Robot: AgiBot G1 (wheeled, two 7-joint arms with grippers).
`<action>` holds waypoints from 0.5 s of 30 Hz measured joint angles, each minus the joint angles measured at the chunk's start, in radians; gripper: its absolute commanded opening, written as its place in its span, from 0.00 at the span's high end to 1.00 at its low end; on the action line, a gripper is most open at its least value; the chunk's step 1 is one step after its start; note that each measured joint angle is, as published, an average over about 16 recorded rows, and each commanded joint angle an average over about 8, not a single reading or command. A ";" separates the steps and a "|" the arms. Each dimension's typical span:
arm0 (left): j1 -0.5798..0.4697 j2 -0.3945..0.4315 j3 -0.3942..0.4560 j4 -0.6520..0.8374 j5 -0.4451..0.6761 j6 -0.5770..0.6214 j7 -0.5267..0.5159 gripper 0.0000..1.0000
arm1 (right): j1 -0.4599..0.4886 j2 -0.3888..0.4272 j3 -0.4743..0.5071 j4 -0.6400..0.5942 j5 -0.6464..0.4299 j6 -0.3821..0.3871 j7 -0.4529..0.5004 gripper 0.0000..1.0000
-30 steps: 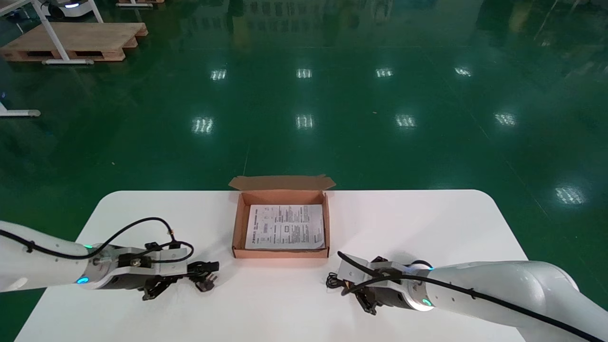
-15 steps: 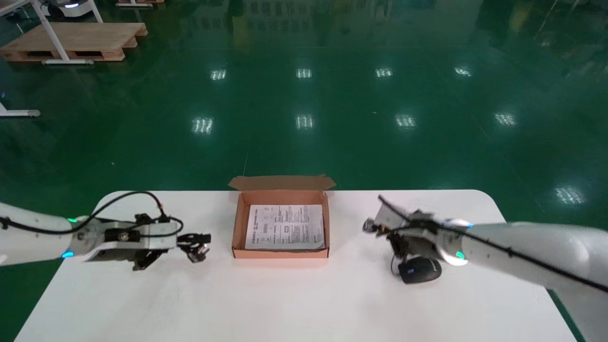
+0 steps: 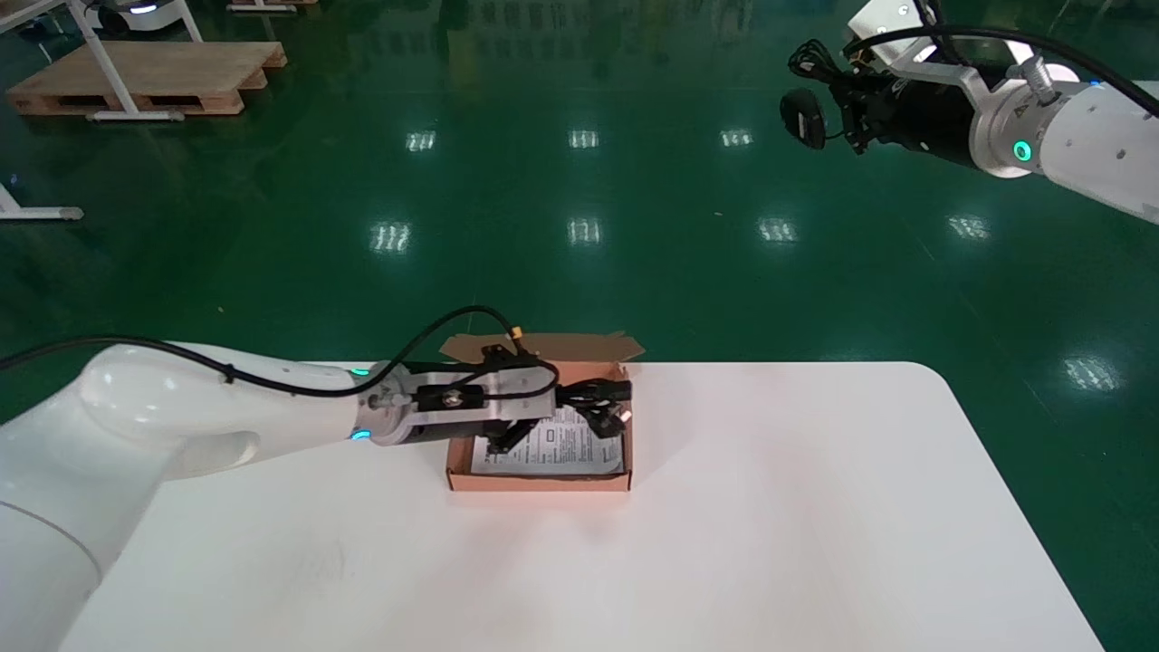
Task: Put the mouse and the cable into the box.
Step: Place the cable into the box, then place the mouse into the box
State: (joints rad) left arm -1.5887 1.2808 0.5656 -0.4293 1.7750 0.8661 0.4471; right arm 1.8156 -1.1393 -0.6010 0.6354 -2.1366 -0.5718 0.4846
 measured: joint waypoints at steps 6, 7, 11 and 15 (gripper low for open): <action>0.004 0.034 -0.004 0.020 -0.015 -0.017 0.032 1.00 | 0.020 -0.002 0.005 -0.004 0.006 0.006 -0.003 1.00; 0.006 0.039 -0.002 0.021 -0.012 -0.025 0.038 1.00 | 0.022 -0.002 0.006 -0.005 0.007 0.006 -0.004 1.00; 0.028 0.046 0.013 0.008 0.013 -0.084 0.060 1.00 | 0.016 -0.003 0.004 -0.005 0.006 0.003 -0.003 1.00; 0.070 0.056 0.043 -0.022 0.034 -0.177 0.098 1.00 | 0.012 -0.003 0.003 -0.004 0.006 0.002 -0.003 1.00</action>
State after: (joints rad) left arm -1.5192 1.3366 0.6082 -0.4510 1.8093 0.6889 0.5449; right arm 1.8281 -1.1423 -0.5982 0.6315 -2.1310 -0.5703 0.4813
